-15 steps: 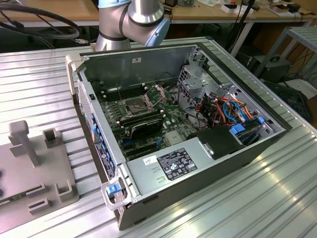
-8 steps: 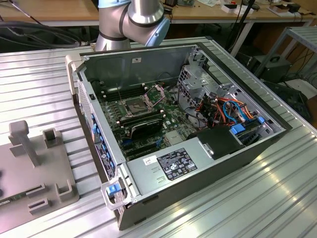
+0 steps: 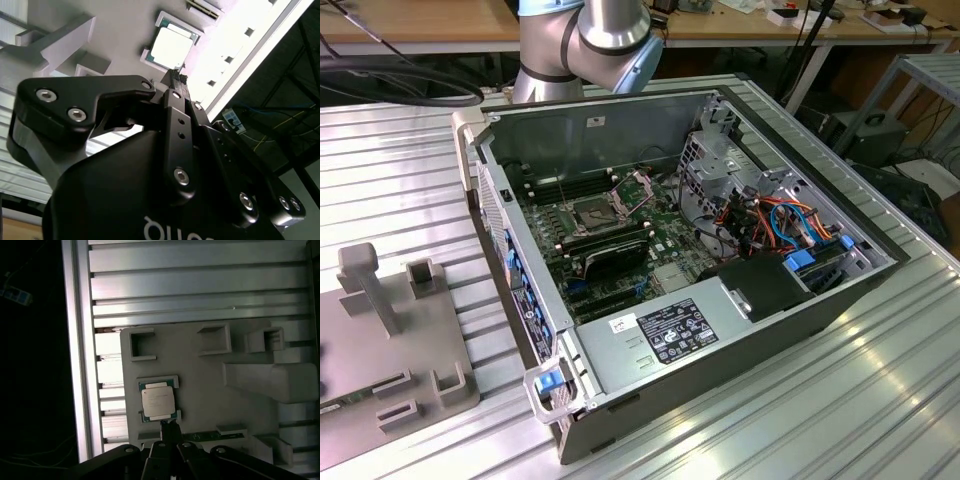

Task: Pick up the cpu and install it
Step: 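Reach for the cpu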

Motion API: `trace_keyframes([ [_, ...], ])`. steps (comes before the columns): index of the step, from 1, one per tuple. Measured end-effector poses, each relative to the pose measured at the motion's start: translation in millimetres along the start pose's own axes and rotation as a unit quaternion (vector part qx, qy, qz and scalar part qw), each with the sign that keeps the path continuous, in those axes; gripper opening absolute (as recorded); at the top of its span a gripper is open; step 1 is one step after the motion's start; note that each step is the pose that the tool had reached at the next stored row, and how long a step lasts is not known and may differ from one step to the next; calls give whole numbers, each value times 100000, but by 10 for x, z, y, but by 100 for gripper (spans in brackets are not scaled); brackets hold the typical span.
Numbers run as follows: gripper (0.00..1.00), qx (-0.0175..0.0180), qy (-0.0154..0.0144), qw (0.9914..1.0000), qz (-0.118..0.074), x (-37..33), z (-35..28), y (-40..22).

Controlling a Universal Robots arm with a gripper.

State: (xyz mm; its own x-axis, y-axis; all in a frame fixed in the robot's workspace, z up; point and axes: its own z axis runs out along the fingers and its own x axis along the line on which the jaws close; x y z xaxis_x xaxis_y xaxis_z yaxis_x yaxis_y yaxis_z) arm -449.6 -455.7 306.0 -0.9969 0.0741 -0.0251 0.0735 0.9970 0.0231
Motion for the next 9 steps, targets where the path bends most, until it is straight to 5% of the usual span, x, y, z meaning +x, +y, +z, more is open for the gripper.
trace_keyframes([
  [9, 11, -1, -2, 100000, 0, 7, 166, -4],
])
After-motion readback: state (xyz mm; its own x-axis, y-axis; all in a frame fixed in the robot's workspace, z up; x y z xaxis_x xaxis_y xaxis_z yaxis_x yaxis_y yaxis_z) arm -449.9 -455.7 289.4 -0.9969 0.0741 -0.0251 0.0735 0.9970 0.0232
